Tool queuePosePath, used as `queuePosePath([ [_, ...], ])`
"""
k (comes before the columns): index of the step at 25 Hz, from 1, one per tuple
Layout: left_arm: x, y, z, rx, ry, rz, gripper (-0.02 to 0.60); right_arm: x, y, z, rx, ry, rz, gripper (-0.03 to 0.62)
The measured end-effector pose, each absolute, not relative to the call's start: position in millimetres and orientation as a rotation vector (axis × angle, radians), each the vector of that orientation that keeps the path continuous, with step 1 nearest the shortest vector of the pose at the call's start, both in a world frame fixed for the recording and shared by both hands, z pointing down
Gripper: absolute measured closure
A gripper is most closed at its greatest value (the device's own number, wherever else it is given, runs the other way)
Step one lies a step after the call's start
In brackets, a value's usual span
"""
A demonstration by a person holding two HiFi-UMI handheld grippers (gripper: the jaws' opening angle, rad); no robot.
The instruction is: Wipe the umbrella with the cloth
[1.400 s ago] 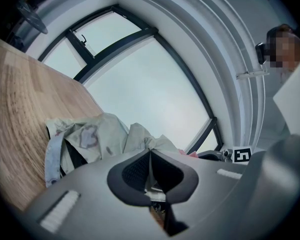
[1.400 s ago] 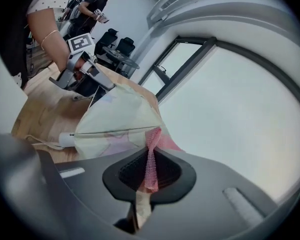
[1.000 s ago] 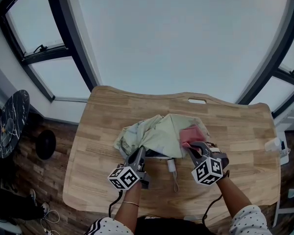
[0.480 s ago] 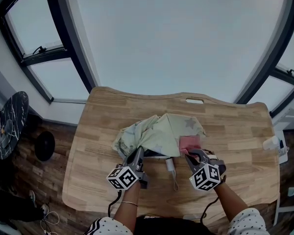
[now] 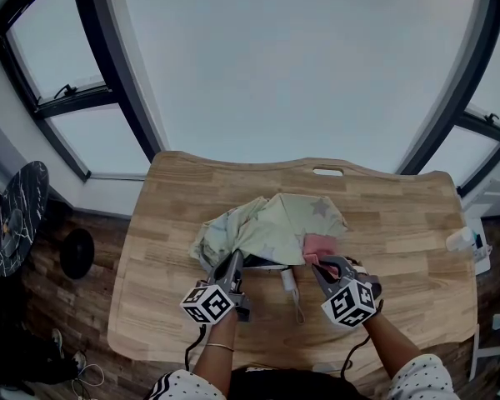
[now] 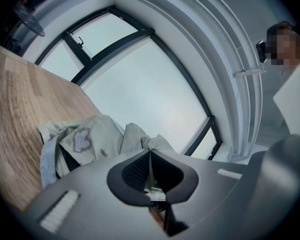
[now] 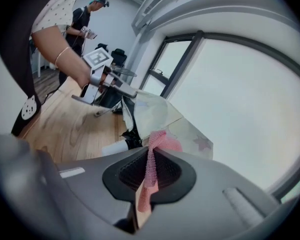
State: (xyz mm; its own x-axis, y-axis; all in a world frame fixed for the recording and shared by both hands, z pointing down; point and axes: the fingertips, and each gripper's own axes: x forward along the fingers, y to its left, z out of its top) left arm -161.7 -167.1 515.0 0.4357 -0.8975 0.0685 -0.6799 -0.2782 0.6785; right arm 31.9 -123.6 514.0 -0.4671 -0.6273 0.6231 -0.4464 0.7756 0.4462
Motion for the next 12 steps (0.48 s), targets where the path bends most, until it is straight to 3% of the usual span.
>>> queuePosePath([
  [7,-153.4,-164.6,493.4,2.177,-1.312,-0.432,0.577,40.9,-129.7,468.2,0.997,-2.292,-0.186,0.566],
  [12,-150.2,-159.0,489.6,2.210,-1.310,-0.392,0.534,54.4,-131.8,438.8,1.145,-2.390,-0.091,0.566],
])
